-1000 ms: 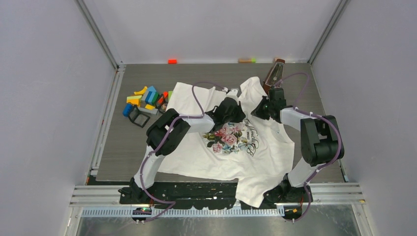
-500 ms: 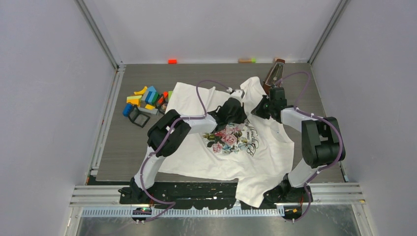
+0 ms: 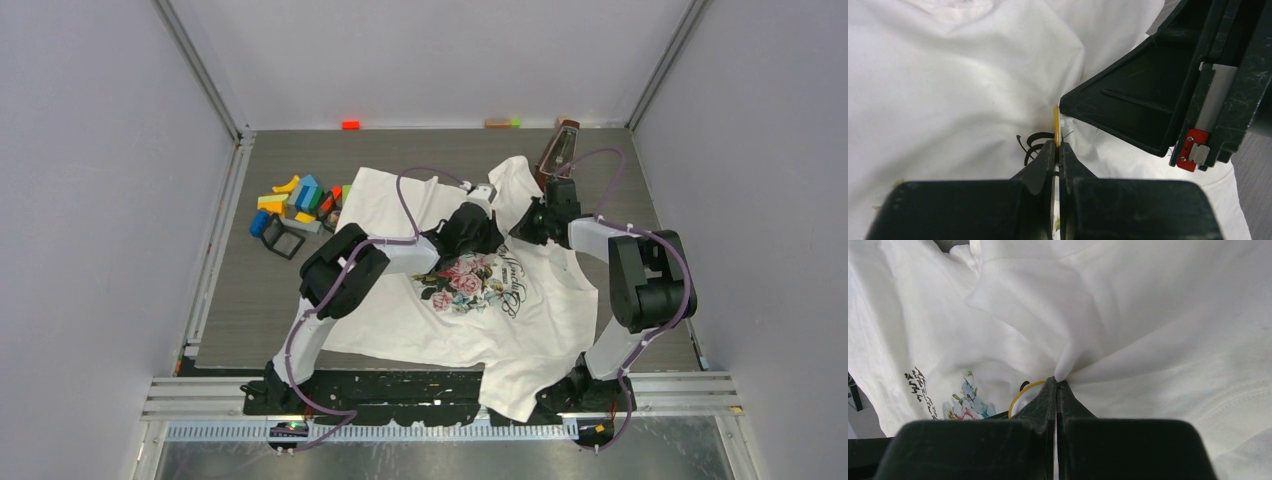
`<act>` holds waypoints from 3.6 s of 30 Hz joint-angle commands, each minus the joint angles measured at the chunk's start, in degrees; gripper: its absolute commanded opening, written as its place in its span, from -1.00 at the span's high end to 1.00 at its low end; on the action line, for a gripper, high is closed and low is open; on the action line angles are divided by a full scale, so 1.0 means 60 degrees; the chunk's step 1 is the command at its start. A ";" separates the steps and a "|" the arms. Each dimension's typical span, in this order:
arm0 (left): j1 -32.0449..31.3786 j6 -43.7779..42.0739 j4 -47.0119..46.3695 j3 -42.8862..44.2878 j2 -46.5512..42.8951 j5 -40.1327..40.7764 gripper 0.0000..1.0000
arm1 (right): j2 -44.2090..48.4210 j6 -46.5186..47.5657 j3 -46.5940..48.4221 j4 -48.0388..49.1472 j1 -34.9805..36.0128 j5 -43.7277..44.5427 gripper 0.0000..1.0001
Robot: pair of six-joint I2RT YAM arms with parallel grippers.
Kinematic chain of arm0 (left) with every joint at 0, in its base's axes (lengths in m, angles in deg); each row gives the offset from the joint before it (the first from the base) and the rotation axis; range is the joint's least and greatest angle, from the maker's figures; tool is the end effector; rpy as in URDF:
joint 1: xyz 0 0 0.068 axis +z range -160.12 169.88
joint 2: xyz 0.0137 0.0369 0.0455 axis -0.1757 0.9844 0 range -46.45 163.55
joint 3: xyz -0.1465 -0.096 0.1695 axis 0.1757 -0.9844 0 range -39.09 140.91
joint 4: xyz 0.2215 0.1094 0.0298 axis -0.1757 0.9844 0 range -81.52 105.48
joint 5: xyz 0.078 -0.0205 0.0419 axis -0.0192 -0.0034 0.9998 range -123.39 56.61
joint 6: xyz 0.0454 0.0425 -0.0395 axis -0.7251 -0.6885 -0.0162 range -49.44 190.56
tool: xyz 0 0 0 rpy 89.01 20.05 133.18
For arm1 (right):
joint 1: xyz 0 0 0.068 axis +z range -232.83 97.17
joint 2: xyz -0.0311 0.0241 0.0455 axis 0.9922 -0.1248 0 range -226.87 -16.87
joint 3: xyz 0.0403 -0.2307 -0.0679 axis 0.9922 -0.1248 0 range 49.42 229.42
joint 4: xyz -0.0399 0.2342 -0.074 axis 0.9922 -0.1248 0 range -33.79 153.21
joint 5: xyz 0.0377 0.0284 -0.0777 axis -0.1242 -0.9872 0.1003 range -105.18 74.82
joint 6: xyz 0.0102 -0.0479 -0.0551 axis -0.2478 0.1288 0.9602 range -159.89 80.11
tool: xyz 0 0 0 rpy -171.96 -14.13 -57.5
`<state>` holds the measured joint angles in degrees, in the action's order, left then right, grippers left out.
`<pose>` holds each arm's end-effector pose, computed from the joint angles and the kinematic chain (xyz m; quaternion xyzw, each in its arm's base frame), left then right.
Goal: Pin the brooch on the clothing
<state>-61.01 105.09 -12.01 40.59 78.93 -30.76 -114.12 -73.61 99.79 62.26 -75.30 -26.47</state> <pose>0.3066 -0.3726 0.1226 0.1079 0.8374 -0.3490 0.4067 0.3373 0.0568 0.1180 0.1759 0.9124 0.2119 0.3028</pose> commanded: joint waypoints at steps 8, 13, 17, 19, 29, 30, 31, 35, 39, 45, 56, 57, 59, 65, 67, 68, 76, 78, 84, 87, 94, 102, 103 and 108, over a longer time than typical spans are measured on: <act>-0.0021 0.0413 -0.1403 -0.0264 -0.0256 -0.0290 1.00 | -0.0064 0.0173 0.0321 0.0232 0.0019 0.0000 0.99; 0.0169 0.0721 -0.1913 -0.0614 -0.0388 -0.0389 1.00 | 0.0084 0.0305 0.0362 -0.0086 0.0019 0.0125 0.99; 0.0262 0.1057 -0.2332 -0.0781 -0.0494 -0.0730 1.00 | -0.0031 0.0317 0.0309 -0.0096 0.0019 0.0062 0.99; 0.0290 0.1215 -0.2536 -0.0886 -0.0528 -0.0815 1.00 | -0.0085 0.0320 0.0270 -0.0067 0.0019 0.0028 0.99; 0.0380 0.1304 -0.2803 -0.1136 -0.0773 -0.0824 1.00 | 0.0076 0.0334 0.0132 -0.0088 0.0019 0.0010 0.99; 0.0381 0.1264 -0.2683 -0.1125 -0.0748 -0.0771 1.00 | 0.0222 0.0284 0.0124 -0.0089 0.0019 -0.0033 0.99; 0.0386 0.1177 -0.2529 -0.1091 -0.0734 -0.0676 1.00 | 0.0313 0.0256 0.0118 -0.0101 0.0019 -0.0050 0.99; 0.0382 0.0627 -0.1801 -0.0935 -0.0647 -0.0195 1.00 | 0.0907 0.0107 0.0114 -0.0150 0.0019 -0.0154 0.99; 0.0357 0.0297 -0.1363 -0.0693 -0.0521 -0.0107 1.00 | 0.1337 0.0034 0.0151 -0.0253 0.0016 -0.0227 0.99; 0.0125 -0.0171 -0.0885 -0.0276 -0.0340 -0.0083 1.00 | 0.1321 0.0018 0.0266 -0.0351 0.0019 -0.0372 0.99; 0.0089 -0.0329 -0.0644 -0.0118 -0.0315 -0.0091 1.00 | 0.1183 0.0012 0.0270 -0.0333 0.0010 -0.0432 0.99; 0.0076 -0.0375 -0.0643 -0.0112 -0.0327 -0.0106 1.00 | 0.1162 0.0028 0.0275 -0.0351 0.0017 -0.0425 0.99; 0.0061 -0.0449 -0.0642 -0.0104 -0.0331 -0.0144 1.00 | 0.1102 0.0037 0.0290 -0.0357 0.0019 -0.0399 0.99; 0.0030 -0.0449 -0.0963 -0.0191 -0.0406 -0.0339 1.00 | 0.0809 0.0104 0.0282 -0.0364 0.0023 -0.0205 0.99; 0.0017 -0.0436 -0.1065 -0.0231 -0.0450 -0.0393 1.00 | 0.0694 0.0136 0.0239 -0.0343 0.0020 -0.0163 0.99; 0.0016 -0.0407 -0.1133 -0.0250 -0.0468 -0.0395 1.00 | 0.0637 0.0138 0.0229 -0.0326 0.0020 -0.0151 0.99; 0.0016 -0.0192 -0.1664 -0.0454 -0.0535 -0.0704 1.00 | 0.0296 0.0154 0.0175 -0.0192 0.0019 -0.0027 0.99; 0.0016 -0.0162 -0.1748 -0.0496 -0.0555 -0.0703 1.00 | 0.0238 0.0166 0.0163 -0.0158 0.0019 -0.0010 0.99; 0.0016 0.0064 -0.1990 -0.0544 -0.0552 -0.0752 1.00 | 0.0056 0.0143 0.0113 -0.0036 0.0018 -0.0059 0.99; 0.0016 0.0182 -0.2115 -0.0553 -0.0543 -0.0771 1.00 | -0.0046 0.0114 0.0078 0.0026 0.0012 -0.0090 0.99; 0.0016 0.0357 -0.2248 -0.0495 -0.0487 -0.0864 1.00 | -0.0178 0.0068 0.0014 0.0119 0.0033 -0.0148 0.99; 0.0016 0.0643 -0.2305 -0.0328 -0.0275 -0.0998 1.00 | -0.0224 -0.0035 -0.0125 0.0439 0.0104 -0.0120 0.99; 0.0016 0.0684 -0.2290 -0.0299 -0.0249 -0.1027 1.00 | -0.0230 -0.0098 -0.0160 0.0573 0.0113 -0.0113 0.99; 0.0016 0.0930 -0.2370 -0.0234 -0.0106 -0.1176 1.00 | -0.0245 -0.0232 -0.0235 0.0954 0.0235 -0.0124 0.99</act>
<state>-60.18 108.10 -18.06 36.85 78.51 -33.64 -114.52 -73.70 98.91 63.13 -75.19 -27.26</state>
